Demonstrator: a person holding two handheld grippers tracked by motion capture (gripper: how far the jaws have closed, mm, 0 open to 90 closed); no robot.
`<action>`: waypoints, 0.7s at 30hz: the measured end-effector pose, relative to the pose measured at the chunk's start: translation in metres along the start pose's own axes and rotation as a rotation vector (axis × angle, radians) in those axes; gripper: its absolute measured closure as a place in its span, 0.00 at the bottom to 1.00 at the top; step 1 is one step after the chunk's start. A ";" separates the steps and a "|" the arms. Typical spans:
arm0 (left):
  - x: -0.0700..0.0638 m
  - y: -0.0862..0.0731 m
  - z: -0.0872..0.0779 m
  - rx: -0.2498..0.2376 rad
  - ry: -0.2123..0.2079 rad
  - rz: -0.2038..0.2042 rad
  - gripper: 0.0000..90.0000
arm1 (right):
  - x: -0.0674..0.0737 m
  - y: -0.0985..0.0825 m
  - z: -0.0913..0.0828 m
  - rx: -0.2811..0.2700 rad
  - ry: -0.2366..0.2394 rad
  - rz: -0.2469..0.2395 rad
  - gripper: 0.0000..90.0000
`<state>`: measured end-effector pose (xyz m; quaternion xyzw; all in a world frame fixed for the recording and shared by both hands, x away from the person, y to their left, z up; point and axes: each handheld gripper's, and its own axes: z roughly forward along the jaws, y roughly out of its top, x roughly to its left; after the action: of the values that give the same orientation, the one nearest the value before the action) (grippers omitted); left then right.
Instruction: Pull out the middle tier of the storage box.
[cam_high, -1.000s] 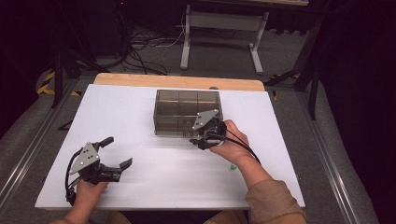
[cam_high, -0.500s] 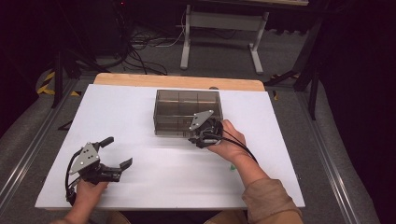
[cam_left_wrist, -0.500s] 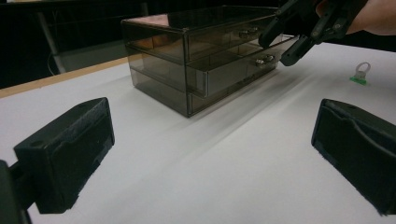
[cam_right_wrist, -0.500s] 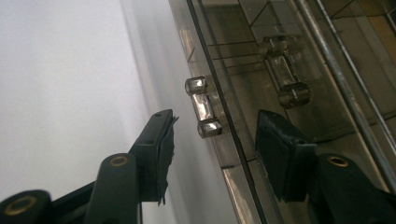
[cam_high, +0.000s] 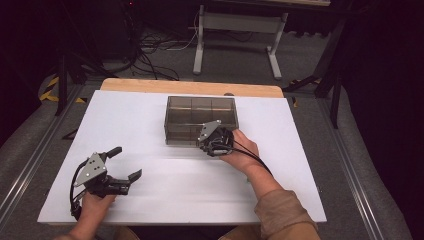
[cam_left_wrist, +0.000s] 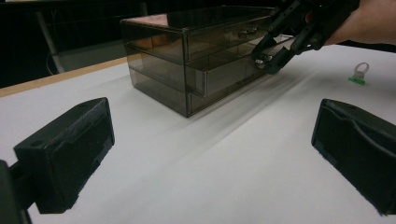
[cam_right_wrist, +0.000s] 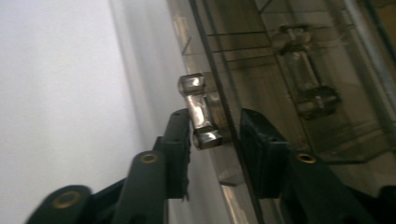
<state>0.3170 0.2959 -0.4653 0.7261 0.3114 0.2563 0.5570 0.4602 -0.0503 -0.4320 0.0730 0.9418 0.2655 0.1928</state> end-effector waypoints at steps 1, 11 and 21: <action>0.000 0.000 0.000 0.000 0.000 0.000 0.00 | 0.000 0.000 -0.001 0.008 0.006 -0.021 0.73; 0.000 0.000 0.000 0.000 0.001 0.000 0.00 | 0.004 0.001 -0.006 0.013 0.007 -0.029 0.73; 0.000 0.000 0.000 0.000 0.002 -0.002 0.00 | 0.014 0.003 -0.018 0.008 0.020 -0.047 0.74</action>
<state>0.3169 0.2960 -0.4653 0.7257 0.3124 0.2564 0.5568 0.4404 -0.0526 -0.4211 0.0488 0.9462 0.2579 0.1891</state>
